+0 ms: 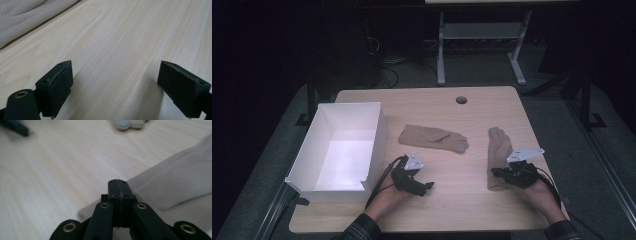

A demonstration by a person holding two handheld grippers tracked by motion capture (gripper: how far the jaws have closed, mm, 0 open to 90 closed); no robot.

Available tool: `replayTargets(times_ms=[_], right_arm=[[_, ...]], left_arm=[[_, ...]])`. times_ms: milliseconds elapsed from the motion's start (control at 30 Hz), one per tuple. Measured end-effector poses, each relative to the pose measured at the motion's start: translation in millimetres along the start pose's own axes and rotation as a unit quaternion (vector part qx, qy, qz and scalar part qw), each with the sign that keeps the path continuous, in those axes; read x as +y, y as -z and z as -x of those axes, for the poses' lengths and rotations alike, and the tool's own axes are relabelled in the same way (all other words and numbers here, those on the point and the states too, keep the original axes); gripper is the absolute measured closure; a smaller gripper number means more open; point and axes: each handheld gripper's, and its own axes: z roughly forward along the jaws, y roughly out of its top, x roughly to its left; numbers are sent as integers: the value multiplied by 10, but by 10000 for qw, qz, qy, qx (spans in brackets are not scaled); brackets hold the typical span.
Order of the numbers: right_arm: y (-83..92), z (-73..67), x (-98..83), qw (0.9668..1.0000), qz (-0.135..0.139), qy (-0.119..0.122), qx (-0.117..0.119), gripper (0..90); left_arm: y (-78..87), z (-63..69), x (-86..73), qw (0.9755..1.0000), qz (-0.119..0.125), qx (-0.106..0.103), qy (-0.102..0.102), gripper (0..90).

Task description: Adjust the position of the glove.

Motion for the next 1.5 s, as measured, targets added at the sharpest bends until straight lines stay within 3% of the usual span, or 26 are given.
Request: replayTargets(times_ms=[33, 167, 400, 567, 633, 733, 1167, 1500], right_arm=[[-14, 90, 41, 9999, 27, -48, -129, 899], [-59, 244, 135, 9993, 169, -172, -281, 900], [-205, 386, 265, 9989, 163, -268, -362, 899], [-254, 411, 243, 9988, 10, -288, -400, 899], [-330, 426, 196, 9986, -192, -237, -437, 900], [-335, 435, 175, 9987, -147, -314, -368, 900], [-276, 343, 108, 9994, -193, -195, -211, 900], [-237, 26, 50, 9996, -298, -21, 7, 900]], left_arm=[[1, -1, 0, 10000, -2, 3, -8, 123], [0, -2, 1, 10000, -1, 0, -9, 123], [1, 0, 2, 10000, -6, 3, -2, 123], [2, 1, 2, 10000, -9, 4, 0, 123], [1, 1, 1, 10000, -4, 3, 2, 123], [1, 2, 1, 10000, -4, 5, 1, 123], [3, 5, 1, 10000, -8, 16, 14, 123], [1, 9, -3, 10000, 7, 6, 41, 123]])
